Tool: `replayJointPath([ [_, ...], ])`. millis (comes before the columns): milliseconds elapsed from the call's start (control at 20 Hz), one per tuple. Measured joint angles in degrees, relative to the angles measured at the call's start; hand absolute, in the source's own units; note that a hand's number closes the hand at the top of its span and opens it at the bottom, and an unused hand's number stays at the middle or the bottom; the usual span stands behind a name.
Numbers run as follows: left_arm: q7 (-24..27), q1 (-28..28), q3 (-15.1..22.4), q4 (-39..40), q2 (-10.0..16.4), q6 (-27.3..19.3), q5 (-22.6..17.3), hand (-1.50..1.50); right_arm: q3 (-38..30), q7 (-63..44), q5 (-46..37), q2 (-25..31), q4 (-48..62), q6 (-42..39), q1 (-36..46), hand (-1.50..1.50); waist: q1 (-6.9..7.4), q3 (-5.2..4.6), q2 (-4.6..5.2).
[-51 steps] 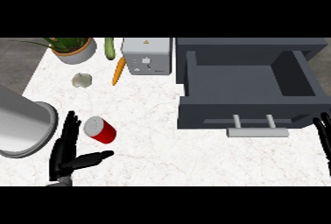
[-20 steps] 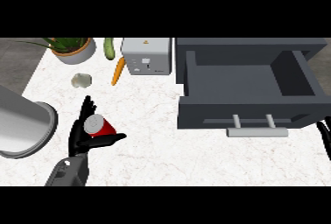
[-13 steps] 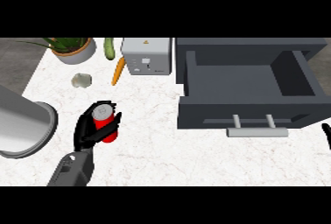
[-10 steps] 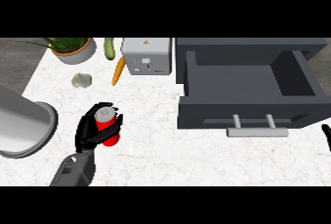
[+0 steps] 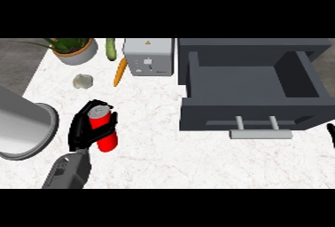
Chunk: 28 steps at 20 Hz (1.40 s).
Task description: Pick up the can, place it into the drawer and close the drawer
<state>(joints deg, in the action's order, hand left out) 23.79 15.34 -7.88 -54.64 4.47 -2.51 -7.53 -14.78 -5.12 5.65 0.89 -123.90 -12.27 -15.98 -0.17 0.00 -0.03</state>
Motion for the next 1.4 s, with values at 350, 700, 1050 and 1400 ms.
replayJointPath([
  [350,-5.8,-0.8,1.1,-9.1,1.4,0.5,-0.9,1.50,1.7,0.9,0.0,-0.7,-2.7,0.6,-3.8,-1.50,0.02,0.02,-0.06],
  [700,-13.5,2.5,5.0,-17.2,0.4,-1.9,1.3,1.50,-0.1,0.7,1.4,-0.2,-2.3,-0.3,-3.1,-1.50,-0.04,0.03,-0.07],
  [1050,-23.4,9.5,9.4,-23.3,-2.1,-6.8,4.9,1.50,-0.3,-0.8,1.2,-0.2,-3.4,0.2,-2.5,-1.50,-0.16,0.03,-0.05],
  [1400,-33.1,19.2,13.8,-24.6,-3.9,-12.1,7.5,1.50,-0.4,0.8,1.5,0.3,-2.5,0.4,-2.7,-1.50,-0.34,0.03,-0.03],
])
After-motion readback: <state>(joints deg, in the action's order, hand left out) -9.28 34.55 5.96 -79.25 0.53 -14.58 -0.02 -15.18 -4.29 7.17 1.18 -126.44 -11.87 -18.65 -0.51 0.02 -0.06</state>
